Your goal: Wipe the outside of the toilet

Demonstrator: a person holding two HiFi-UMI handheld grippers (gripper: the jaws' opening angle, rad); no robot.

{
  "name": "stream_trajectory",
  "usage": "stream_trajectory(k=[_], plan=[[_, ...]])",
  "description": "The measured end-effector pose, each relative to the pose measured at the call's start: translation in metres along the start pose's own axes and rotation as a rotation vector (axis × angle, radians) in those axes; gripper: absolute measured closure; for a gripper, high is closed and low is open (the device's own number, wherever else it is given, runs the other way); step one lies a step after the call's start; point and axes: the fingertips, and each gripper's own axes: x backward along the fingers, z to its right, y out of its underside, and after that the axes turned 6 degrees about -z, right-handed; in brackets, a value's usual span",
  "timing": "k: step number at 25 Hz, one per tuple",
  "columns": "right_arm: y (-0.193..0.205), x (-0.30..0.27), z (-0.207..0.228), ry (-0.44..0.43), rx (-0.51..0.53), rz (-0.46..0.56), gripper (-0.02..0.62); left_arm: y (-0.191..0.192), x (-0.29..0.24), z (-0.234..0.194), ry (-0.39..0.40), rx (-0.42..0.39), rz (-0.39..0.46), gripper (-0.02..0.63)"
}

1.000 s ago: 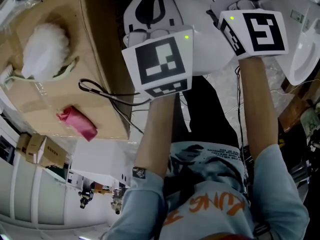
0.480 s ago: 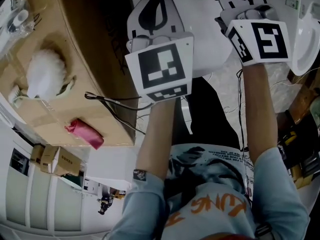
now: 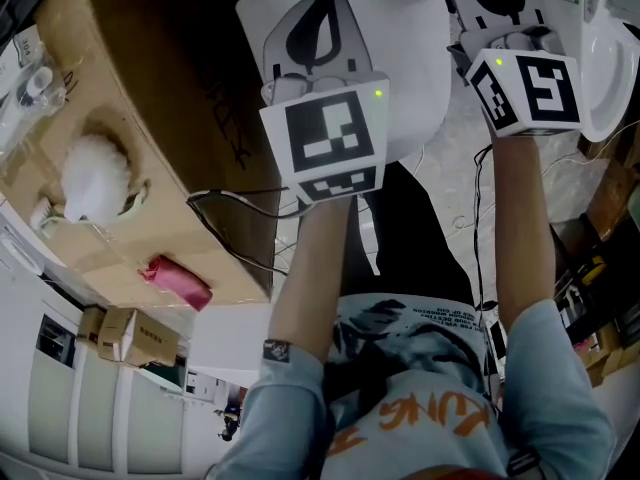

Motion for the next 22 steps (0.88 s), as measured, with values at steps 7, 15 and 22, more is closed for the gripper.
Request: stream_trajectory(k=[7,15,22], plan=[[0.016,0.016,0.047,0.089,-0.035,-0.038,0.495,-0.011,-0.017,0.023,0.036,-0.041,-0.001,0.581],[0.033,0.033,0.085,0.2,-0.064,-0.081,0.497,-0.015,-0.017,0.022,0.051,-0.036,0.007,0.581],[0.036,0.03,0.019,0.079,-0.019,-0.113,0.497,-0.001,0.002,-0.018,-0.024,-0.001,0.005,0.581]])
